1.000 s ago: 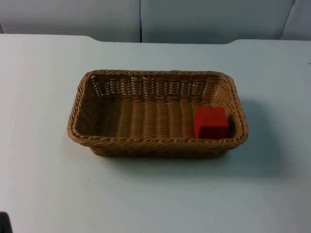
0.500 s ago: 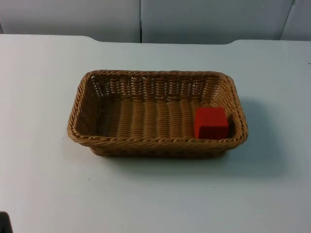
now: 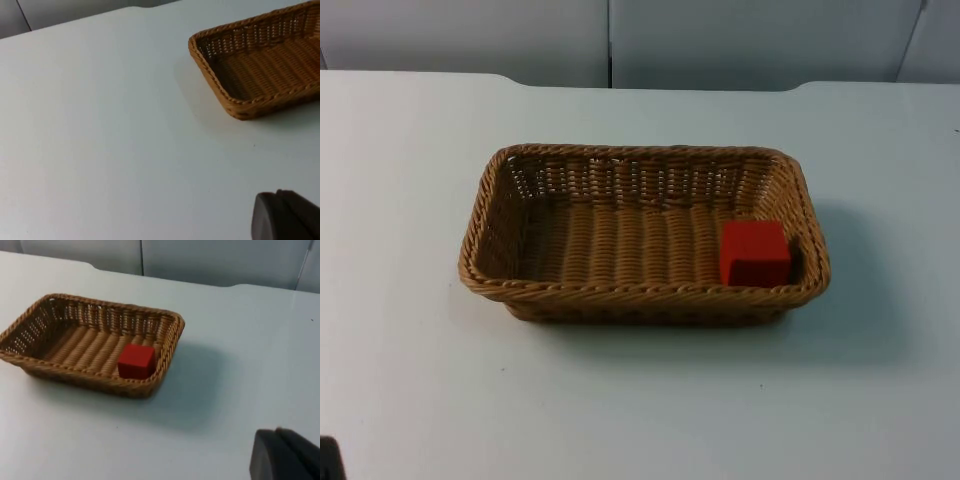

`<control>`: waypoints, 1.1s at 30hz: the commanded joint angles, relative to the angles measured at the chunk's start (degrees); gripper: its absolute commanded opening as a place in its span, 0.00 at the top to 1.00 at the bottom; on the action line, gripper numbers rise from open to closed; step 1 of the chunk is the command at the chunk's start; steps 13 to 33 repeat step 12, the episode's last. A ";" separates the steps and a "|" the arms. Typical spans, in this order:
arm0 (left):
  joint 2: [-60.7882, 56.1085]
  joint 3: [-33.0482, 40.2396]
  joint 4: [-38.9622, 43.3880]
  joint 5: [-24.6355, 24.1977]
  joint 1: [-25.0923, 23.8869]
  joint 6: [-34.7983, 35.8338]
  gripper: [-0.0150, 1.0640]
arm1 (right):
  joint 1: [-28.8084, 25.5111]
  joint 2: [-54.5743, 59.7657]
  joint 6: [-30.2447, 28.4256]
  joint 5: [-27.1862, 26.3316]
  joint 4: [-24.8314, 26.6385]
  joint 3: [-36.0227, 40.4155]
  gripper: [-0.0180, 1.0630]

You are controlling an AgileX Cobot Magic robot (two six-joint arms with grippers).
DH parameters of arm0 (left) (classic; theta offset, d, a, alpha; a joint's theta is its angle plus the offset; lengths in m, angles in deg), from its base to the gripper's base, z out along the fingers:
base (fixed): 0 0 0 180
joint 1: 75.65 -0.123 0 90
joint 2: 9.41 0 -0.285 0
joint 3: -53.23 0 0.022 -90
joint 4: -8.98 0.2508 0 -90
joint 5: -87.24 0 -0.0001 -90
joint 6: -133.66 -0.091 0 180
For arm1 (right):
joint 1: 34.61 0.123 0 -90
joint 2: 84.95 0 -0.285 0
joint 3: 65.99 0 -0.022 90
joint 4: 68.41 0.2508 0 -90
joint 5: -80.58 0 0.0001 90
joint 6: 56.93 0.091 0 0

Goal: Pick up the basket with the left hand and place the cube into the basket with the right hand.

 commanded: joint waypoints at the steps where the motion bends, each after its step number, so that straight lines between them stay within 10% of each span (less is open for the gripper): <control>1: -0.22 0.37 -0.04 1.37 0.40 0.42 0.99 | 0.79 -0.20 -0.46 0.72 -1.05 -0.01 0.99; 12: -0.22 1.97 0.41 4.14 0.40 0.83 0.99 | 4.74 -0.20 6.59 0.20 -9.47 1.27 0.99; 33: -0.22 1.97 0.41 4.14 0.40 0.83 0.99 | 4.74 -0.20 6.59 0.20 -9.47 1.27 0.99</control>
